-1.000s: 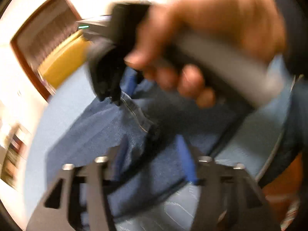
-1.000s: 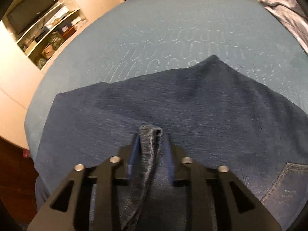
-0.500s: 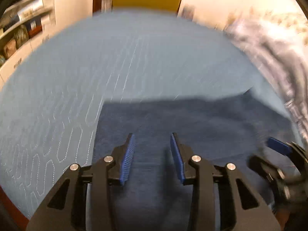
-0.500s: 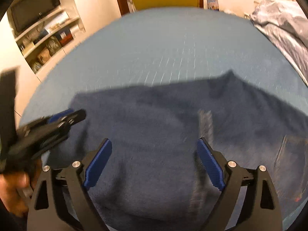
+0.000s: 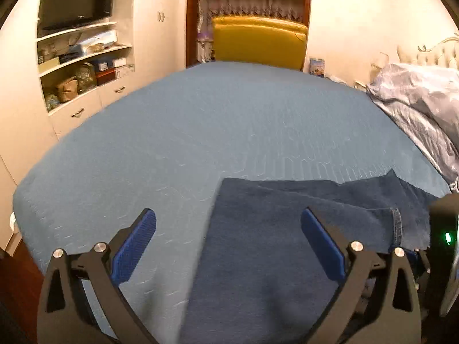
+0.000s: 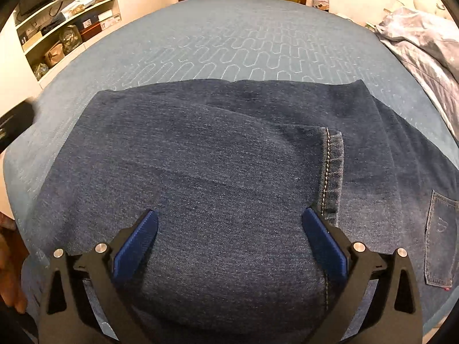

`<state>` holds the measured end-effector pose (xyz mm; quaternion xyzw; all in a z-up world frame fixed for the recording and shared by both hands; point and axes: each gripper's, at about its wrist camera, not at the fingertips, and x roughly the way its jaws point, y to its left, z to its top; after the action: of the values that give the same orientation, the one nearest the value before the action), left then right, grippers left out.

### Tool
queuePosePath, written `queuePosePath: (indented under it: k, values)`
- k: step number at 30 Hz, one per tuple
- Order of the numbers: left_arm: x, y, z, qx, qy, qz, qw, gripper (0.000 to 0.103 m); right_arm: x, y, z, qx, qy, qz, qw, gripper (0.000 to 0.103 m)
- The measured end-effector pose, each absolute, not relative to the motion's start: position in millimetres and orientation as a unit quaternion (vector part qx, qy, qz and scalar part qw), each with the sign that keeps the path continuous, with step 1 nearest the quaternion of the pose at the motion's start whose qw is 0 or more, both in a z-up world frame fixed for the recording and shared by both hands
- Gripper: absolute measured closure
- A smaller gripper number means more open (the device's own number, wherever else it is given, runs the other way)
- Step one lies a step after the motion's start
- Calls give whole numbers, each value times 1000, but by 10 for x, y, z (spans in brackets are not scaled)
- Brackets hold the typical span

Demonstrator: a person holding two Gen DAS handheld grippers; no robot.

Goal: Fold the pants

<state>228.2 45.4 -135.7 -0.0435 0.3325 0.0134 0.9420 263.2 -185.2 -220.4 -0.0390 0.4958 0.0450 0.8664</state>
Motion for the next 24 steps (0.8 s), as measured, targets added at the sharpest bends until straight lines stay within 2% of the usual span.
queuePosePath:
  k: [5,8,10,15,18,20,24]
  values:
    - [1945,941,-1577,-130,378,-66,914,3,2673,-1793,-2198,-37,498,46,865,5]
    - [1837,1185,-1729,-165,402,-85,897,20,2648,-1833,-2213,-37,493,47,868,5]
    - [1806,1348,-1875,-217,422,-111,873,38,2630,-1823,-2217,-38,489,48,870,5]
    - [1857,1459,-2143,-275,444,-137,842,46,2570,-1886,-2256,-34,477,58,876,4]
    - [1937,1424,-2189,-300,448,-150,829,47,2571,-1887,-2263,-36,479,58,875,4]
    - [1928,1446,-2223,-320,455,-167,814,54,2569,-1893,-2270,-38,478,58,875,4]
    - [1967,1386,-2272,-339,464,-175,799,55,2544,-1884,-2279,-40,474,60,878,4]
